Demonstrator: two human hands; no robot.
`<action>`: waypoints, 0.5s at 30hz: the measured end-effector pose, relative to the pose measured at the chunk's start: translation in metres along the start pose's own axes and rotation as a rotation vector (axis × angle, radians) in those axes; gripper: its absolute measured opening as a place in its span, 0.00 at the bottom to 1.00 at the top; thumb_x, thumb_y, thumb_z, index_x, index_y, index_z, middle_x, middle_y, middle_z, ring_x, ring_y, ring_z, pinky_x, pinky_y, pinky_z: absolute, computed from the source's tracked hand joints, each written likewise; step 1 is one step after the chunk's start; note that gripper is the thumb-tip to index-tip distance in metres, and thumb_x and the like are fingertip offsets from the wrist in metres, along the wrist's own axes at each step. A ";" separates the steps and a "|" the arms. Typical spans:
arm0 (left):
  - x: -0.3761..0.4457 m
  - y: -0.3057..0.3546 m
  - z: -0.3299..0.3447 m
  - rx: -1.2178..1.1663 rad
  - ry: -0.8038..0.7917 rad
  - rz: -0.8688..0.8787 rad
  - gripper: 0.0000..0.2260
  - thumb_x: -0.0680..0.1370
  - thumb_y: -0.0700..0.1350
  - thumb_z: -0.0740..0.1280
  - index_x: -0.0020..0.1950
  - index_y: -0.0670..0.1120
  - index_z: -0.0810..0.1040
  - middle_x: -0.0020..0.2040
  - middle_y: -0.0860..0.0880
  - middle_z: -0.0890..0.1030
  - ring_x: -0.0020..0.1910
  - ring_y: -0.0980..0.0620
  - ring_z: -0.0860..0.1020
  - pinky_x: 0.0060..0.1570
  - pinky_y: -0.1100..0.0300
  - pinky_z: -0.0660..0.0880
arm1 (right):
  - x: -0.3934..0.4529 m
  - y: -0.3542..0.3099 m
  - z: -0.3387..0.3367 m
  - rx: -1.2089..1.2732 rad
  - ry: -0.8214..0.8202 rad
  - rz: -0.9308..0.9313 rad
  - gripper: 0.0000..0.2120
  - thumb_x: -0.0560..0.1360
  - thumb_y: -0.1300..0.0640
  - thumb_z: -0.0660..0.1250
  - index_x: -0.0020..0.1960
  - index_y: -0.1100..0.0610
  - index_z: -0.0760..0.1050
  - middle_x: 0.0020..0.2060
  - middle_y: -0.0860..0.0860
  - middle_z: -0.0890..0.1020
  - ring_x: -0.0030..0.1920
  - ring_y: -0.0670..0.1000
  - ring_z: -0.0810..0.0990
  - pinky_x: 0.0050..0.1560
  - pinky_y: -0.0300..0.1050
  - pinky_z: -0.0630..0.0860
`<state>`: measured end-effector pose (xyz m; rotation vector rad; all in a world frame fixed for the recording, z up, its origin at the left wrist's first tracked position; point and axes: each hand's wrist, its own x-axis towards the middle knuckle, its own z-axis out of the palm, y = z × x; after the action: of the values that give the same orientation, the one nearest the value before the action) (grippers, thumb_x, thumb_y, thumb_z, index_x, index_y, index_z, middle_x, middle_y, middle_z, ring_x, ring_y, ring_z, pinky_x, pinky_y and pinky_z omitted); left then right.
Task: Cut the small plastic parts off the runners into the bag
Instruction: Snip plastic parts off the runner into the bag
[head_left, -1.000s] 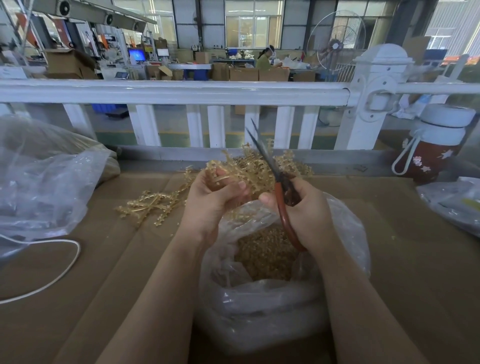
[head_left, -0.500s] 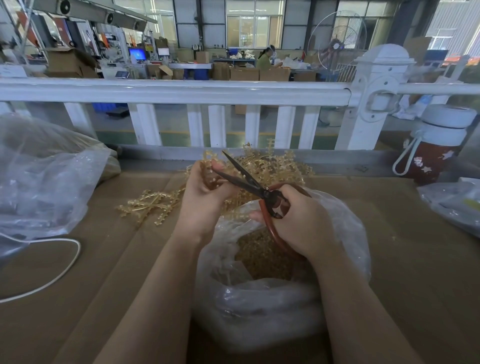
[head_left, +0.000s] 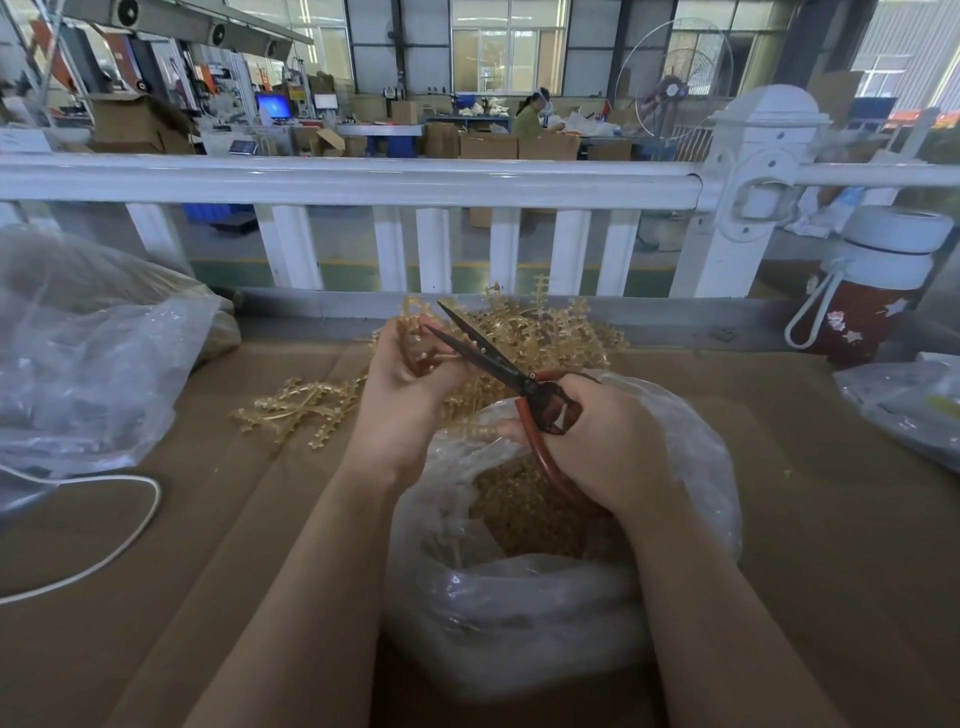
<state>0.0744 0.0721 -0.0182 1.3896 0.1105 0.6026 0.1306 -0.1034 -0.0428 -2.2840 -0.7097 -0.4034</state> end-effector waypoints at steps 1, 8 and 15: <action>0.000 0.000 0.000 -0.006 -0.002 -0.003 0.16 0.68 0.38 0.74 0.53 0.46 0.75 0.52 0.41 0.82 0.57 0.36 0.80 0.64 0.38 0.73 | 0.000 0.000 0.000 0.001 0.000 0.003 0.27 0.64 0.22 0.66 0.51 0.41 0.79 0.37 0.33 0.78 0.40 0.30 0.74 0.35 0.25 0.67; 0.002 -0.001 -0.003 -0.017 -0.045 0.005 0.19 0.68 0.38 0.74 0.56 0.39 0.73 0.52 0.38 0.80 0.54 0.39 0.80 0.65 0.36 0.72 | 0.000 0.000 0.000 0.021 0.012 0.013 0.28 0.62 0.20 0.64 0.50 0.39 0.78 0.35 0.31 0.77 0.43 0.27 0.74 0.36 0.23 0.68; 0.002 0.000 -0.004 -0.020 -0.101 0.053 0.17 0.66 0.36 0.74 0.52 0.35 0.76 0.49 0.36 0.82 0.50 0.40 0.81 0.62 0.39 0.75 | -0.001 0.000 -0.002 -0.059 0.038 -0.022 0.28 0.64 0.21 0.64 0.50 0.42 0.77 0.37 0.33 0.76 0.39 0.30 0.71 0.36 0.25 0.62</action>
<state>0.0748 0.0767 -0.0186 1.4045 -0.0134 0.5746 0.1301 -0.1050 -0.0417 -2.3196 -0.7133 -0.4831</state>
